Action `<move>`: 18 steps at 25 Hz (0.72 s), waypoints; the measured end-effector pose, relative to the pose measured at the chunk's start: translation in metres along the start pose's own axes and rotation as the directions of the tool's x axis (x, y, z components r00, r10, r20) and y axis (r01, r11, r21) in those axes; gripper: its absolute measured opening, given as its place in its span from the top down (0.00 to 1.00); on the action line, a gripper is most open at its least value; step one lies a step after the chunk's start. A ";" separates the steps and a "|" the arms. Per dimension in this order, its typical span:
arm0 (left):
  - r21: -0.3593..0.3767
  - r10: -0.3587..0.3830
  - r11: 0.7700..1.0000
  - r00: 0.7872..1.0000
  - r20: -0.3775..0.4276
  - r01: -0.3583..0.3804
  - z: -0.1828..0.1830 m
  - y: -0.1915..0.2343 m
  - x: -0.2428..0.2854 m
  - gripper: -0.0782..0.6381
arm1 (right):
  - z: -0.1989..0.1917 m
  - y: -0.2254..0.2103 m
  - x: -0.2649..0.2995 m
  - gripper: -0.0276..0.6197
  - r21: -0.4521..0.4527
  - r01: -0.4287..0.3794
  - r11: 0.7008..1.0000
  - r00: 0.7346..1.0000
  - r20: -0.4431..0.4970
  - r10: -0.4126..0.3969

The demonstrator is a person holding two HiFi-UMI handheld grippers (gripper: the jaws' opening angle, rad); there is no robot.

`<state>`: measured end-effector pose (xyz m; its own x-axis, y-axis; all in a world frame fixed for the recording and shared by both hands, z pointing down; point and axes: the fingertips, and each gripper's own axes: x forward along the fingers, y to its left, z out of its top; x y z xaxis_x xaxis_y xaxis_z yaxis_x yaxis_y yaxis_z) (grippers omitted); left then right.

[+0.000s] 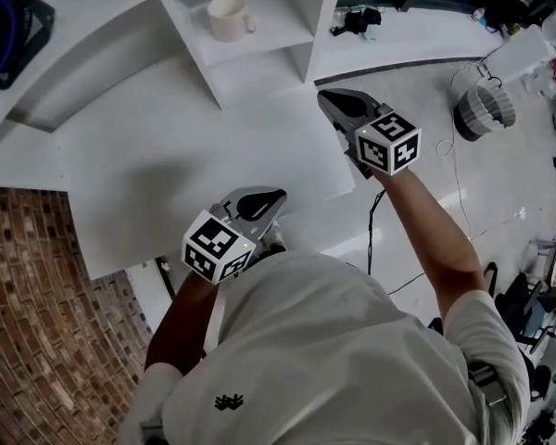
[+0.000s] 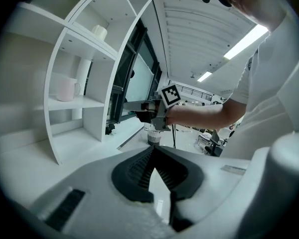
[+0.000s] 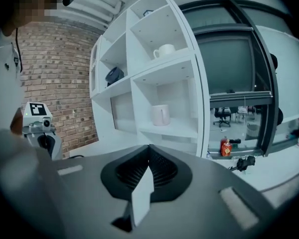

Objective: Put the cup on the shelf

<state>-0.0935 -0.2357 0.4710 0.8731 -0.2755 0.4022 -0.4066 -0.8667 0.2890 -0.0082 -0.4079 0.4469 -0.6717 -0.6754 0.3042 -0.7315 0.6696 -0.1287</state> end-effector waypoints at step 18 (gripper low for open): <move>-0.038 0.182 0.983 0.983 0.025 -0.181 -0.014 -0.088 0.009 0.88 | -0.098 0.082 -0.164 0.94 0.097 -0.125 0.987 0.992 -0.021 0.127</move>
<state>-0.0538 -0.1564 0.4612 0.7910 -0.4389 0.4263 -0.5678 -0.7862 0.2440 0.0533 -0.2121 0.4791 -0.7568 -0.5782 0.3048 -0.6499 0.7155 -0.2564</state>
